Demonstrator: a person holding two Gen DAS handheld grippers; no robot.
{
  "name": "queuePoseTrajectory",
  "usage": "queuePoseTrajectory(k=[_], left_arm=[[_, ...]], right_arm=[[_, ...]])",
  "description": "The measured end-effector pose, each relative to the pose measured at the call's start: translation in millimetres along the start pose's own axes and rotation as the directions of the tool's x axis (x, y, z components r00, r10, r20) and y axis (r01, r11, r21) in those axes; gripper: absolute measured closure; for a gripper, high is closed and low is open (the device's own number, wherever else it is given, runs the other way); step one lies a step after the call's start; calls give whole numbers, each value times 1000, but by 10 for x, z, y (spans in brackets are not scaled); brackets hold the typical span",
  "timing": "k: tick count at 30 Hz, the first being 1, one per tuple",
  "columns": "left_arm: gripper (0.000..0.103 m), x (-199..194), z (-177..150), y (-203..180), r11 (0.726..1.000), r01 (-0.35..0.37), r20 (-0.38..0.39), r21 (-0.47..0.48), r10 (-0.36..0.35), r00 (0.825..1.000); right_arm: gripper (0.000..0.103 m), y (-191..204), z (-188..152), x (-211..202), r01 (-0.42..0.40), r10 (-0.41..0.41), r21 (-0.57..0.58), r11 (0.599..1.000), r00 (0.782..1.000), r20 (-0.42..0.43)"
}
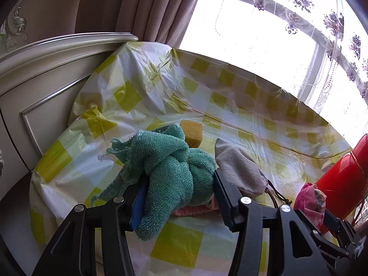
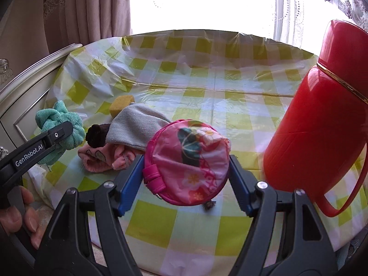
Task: Organize soft objects
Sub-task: 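Carry the coin purse with right tool to the white box while left carries the teal towel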
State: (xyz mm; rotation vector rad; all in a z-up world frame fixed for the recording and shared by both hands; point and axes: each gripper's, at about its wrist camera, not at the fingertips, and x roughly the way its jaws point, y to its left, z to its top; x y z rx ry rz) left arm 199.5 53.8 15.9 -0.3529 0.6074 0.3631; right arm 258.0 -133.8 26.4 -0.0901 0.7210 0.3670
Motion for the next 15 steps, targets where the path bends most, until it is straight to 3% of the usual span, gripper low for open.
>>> queuePoseTrajectory(k=[15], left_arm=[[49,-373,-300,-498,990,56,-50,128,-50,998]], right_arm=[[29,-336,-348,-526,22,-21,59,998,1000,-19]])
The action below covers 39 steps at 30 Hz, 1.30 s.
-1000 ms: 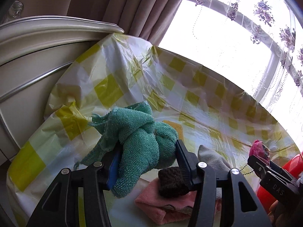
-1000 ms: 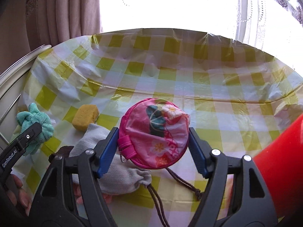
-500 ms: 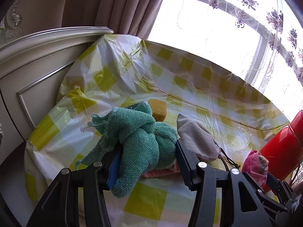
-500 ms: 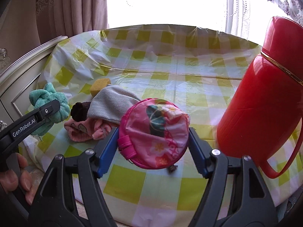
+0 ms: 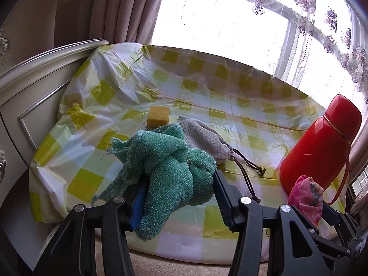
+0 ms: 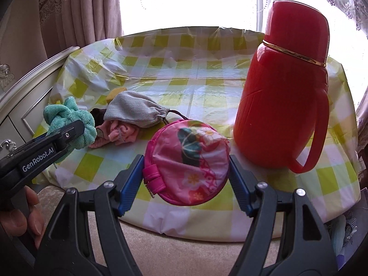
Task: Organize soft objects
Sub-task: 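Carry the coin purse with right tool to the white box while left carries the teal towel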
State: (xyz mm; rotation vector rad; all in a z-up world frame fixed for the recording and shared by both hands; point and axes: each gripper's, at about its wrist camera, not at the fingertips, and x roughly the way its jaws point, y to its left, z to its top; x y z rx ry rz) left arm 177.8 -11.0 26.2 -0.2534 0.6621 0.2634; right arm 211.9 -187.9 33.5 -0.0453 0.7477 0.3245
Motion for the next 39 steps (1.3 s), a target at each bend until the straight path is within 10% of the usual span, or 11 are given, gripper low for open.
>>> queuePoseTrajectory(k=[26,39], left_arm=[[49,-198,-305,-923,976,125,-64,179,-115,991],[48,-314,-590,-1727,909,305,-142,285,-275,951]], right_arm=[[29,-836,-342,-548,55,-53,145,988,999,-12],[29,-1621,-677,-862,205,-205,245,948,978,-28]])
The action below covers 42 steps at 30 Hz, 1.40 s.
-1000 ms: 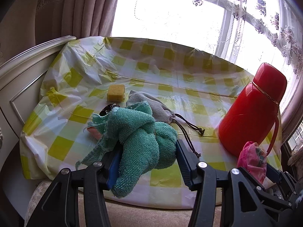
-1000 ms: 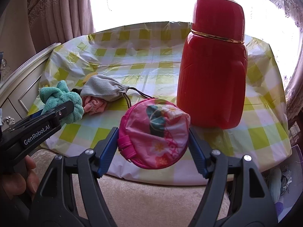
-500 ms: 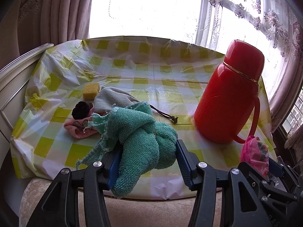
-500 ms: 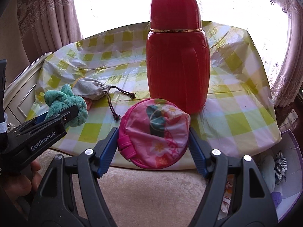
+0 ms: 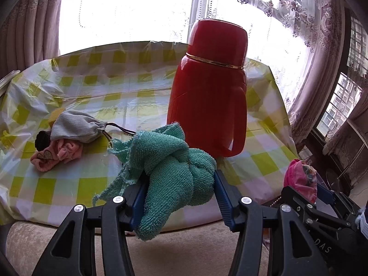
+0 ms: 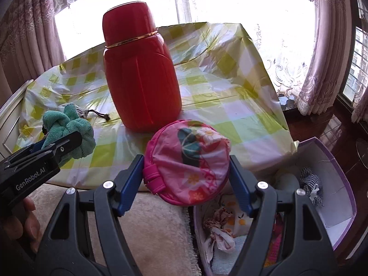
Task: Organize soft objects
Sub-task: 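Carry the coin purse with right tool to the white box while left carries the teal towel, then open right tool to drop the coin purse in the box while left drops the towel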
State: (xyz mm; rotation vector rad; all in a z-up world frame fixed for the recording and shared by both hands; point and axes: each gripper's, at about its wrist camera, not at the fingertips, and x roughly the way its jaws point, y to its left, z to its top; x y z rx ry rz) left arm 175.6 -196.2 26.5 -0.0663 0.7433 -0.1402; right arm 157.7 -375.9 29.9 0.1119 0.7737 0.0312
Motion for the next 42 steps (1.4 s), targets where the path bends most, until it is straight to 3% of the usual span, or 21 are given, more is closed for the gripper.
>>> queuePoseTrajectory(k=[8,15,23,25,27,29,31,42], left_arm=[[48,114,32,-664,985,146,-28,92,-144,989],[48,148,-33,-1337,937,301,-77,175,-292,953],[47,145,-163,-2051,840,480,-156,252,-455,877],[46,113,-181,-2194,804,535,-168,260,-508,845],[35,112,-188,-2314,760,598,-204,255,-562,802],[22,105,-193,-2369,757,598,-208,264,-560,802],[22,88,-199,-2337,758,595,-209,268,-557,804],[22,168,-124,-1730,864,470,-151,179,-448,881]], right_arm=[[29,-870,-178,-81,163,-156,106,981,985,-67],[29,-1590,-331,-258,306,-288,184,934,950,-118],[28,-2232,-403,-455,409,-381,266,873,912,-151],[28,-2322,-401,-505,426,-400,280,860,905,-148],[28,-2400,-393,-542,436,-411,299,849,900,-147],[24,-2443,-383,-551,444,-418,306,842,896,-150],[21,-2453,-377,-542,443,-417,305,843,897,-147],[21,-2167,-331,-472,379,-354,274,884,925,-139]])
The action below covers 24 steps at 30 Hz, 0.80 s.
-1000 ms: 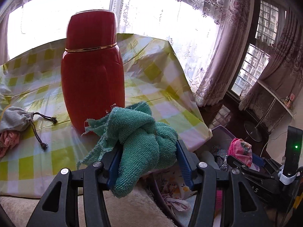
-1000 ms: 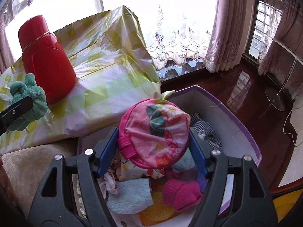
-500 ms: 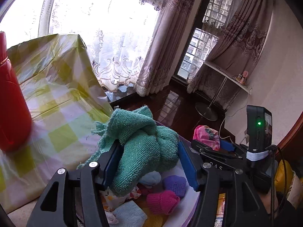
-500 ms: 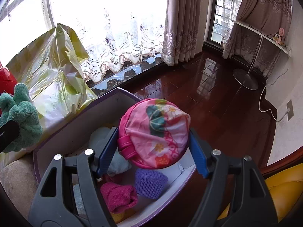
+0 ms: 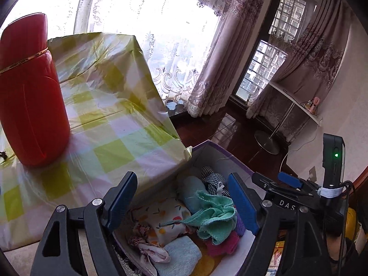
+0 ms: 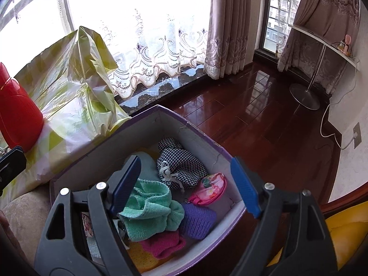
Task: Organize soft objects
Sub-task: 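Open right tool to drop the coin purse in the box while left drops the towel, then move both open tools back over the chair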
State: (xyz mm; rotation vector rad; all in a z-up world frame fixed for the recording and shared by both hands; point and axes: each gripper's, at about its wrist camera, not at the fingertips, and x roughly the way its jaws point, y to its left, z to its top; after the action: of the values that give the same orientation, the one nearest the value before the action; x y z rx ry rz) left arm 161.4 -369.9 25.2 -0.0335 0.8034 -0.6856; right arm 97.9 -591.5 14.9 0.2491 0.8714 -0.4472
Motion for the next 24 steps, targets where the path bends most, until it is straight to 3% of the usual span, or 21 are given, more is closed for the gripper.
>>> queuePoseTrajectory(k=[8,17,21,24], left_arm=[[22,-365,-65,512,986,-125,65,-114,133,989],[22,-876,-182,1253,938,-235,89,-253,265,960],[20,-1153,-270,1592,885,-351,83,-306,392,916],[19,-1363,-351,1857,815,-459,49,-355,506,861]], right_arm=[[21,636,-120,-92,-116,114,-101,988,993,-27],[21,1512,-329,-283,-262,250,-243,934,965,-77],[21,1881,-399,-376,-317,301,-299,900,948,-101],[21,2158,-448,-452,-361,342,-343,867,933,-116]])
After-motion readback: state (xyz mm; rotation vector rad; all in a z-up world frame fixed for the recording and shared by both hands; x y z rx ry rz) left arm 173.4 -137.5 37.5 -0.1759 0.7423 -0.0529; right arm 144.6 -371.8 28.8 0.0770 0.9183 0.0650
